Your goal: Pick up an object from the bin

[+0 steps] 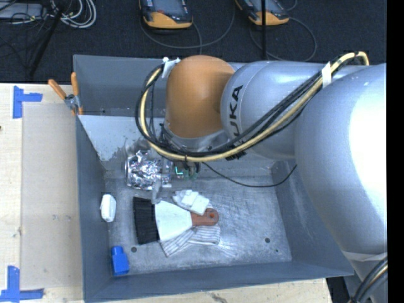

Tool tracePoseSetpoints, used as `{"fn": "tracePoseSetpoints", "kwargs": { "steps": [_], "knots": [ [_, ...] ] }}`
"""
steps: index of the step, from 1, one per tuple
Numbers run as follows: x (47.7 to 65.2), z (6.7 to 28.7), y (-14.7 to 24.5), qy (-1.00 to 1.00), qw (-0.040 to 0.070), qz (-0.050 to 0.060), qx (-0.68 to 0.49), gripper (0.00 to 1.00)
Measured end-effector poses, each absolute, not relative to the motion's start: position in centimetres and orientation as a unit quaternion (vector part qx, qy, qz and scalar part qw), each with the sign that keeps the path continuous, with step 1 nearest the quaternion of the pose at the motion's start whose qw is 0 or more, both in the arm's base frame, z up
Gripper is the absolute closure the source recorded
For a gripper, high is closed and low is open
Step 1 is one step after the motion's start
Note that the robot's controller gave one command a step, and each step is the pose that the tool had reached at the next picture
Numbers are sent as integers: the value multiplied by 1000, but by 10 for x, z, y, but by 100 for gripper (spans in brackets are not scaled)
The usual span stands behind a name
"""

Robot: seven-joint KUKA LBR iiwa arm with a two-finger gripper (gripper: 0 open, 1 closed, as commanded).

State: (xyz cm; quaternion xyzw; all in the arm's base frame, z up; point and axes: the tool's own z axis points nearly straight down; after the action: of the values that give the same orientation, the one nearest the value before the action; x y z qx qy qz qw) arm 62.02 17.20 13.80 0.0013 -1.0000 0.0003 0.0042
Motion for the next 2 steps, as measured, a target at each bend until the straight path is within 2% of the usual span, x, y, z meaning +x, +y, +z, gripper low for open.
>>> {"fn": "tracePoseSetpoints", "kwargs": {
  "steps": [1, 2],
  "knots": [
    [622, 143, 172, -1000, 0, 0, 0, 0],
    [616, 100, 162, -1000, -4, -1, 27, 0]
  ]
}}
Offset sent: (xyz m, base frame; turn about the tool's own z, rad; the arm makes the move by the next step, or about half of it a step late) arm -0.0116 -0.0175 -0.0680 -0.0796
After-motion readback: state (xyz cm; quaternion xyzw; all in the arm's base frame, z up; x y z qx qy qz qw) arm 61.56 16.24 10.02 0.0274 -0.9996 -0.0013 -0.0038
